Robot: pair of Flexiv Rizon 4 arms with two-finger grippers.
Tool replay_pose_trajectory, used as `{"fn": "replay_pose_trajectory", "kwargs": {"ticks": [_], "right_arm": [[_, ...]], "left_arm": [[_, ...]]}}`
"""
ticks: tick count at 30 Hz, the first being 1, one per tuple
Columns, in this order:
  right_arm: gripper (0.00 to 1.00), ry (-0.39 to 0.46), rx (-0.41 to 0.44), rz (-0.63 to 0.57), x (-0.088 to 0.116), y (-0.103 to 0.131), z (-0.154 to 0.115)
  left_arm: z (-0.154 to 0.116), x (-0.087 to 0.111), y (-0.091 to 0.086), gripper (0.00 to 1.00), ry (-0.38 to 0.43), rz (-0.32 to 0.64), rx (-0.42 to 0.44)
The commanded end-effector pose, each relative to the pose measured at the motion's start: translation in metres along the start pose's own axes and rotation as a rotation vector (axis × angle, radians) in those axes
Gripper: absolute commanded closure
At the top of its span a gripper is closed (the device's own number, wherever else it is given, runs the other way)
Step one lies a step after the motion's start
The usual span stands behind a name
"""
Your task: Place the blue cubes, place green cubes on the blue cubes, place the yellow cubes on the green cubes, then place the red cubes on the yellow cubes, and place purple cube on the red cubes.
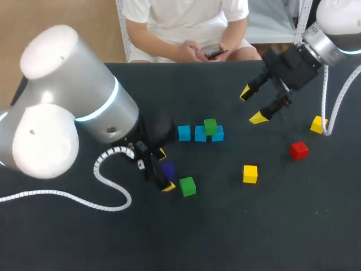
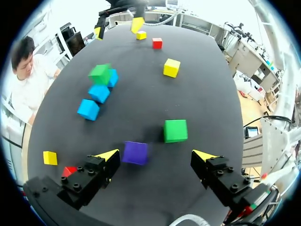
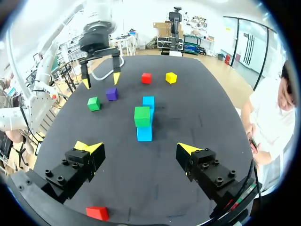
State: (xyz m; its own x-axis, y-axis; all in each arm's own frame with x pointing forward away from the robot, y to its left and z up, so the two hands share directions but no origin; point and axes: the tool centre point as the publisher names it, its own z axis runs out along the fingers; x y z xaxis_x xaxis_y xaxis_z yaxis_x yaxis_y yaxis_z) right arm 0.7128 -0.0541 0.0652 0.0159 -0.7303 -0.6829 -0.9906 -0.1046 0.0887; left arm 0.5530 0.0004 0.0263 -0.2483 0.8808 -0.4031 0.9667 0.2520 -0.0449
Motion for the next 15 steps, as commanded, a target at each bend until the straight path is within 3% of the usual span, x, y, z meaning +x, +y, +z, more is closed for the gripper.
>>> {"fn": "replay_pose_trajectory", "kwargs": {"ticks": [1, 7, 15], "right_arm": [[0.0, -0.001, 0.002, 0.0, 0.0, 0.001, 0.0], [0.0, -0.001, 0.002, 0.0, 0.0, 0.001, 0.0], [0.0, -0.001, 0.002, 0.0, 0.0, 0.001, 0.0]], "left_arm": [[0.009, -0.001, -0.011, 0.0, -0.01, 0.016, -0.022], [0.025, -0.004, -0.011, 0.0, -0.04, 0.059, 0.046], [0.042, -0.02, 0.006, 0.0, -0.07, 0.116, 0.089]]}}
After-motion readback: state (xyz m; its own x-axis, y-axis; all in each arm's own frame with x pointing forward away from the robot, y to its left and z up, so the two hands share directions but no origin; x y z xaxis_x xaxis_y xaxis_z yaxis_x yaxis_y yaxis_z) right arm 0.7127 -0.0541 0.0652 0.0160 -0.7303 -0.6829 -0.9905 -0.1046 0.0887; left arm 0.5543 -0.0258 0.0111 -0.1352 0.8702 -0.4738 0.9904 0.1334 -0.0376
